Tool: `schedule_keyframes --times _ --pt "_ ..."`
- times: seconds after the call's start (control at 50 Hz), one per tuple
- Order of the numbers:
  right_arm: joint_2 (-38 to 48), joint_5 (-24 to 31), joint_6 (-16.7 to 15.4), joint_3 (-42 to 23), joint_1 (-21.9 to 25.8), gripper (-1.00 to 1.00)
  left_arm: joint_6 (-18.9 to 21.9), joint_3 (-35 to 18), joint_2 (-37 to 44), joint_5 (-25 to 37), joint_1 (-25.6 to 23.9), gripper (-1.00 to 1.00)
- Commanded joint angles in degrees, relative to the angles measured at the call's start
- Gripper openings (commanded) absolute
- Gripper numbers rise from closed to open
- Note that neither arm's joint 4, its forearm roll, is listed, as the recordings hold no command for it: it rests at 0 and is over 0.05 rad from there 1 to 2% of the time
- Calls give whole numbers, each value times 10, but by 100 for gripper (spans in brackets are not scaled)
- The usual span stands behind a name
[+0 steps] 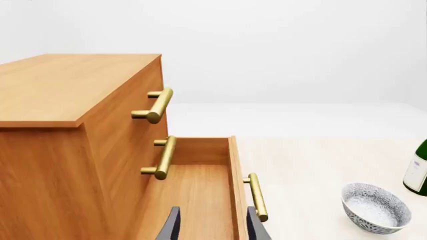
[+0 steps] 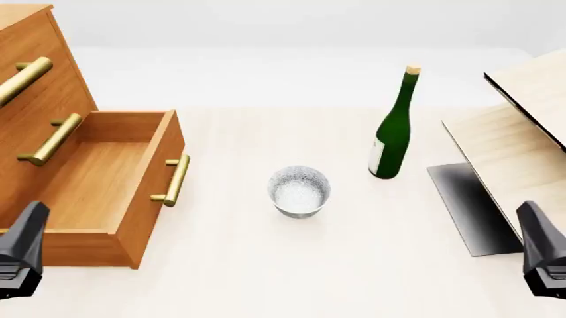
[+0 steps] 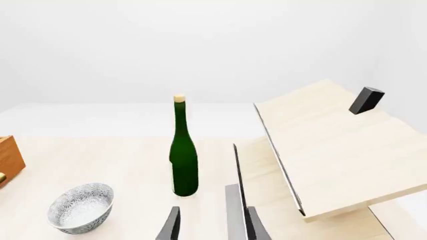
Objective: Put the bowl in the bottom drawer of the cabinet.
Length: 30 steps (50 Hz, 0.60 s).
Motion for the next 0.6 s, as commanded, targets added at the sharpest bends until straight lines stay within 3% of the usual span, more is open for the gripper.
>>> schedule_keyframes --times 0.02,0.36,0.4,0.48,0.56,0.6 --pt "3 -1 -1 -2 0 100 6 -1 1 0 -3 100" --pt "1 0 0 -1 0 100 -2 -4 0 -1 -18 100" --pt "1 1 0 -1 0 100 2 -5 0 1 -59 100" --pt "1 1 0 -1 0 100 2 -16 0 -3 -95 100" --pt "0 1 0 -1 0 100 30 -23 0 7 -108 100" --pt "0 1 0 -1 -1 100 20 -31 0 7 -109 100"
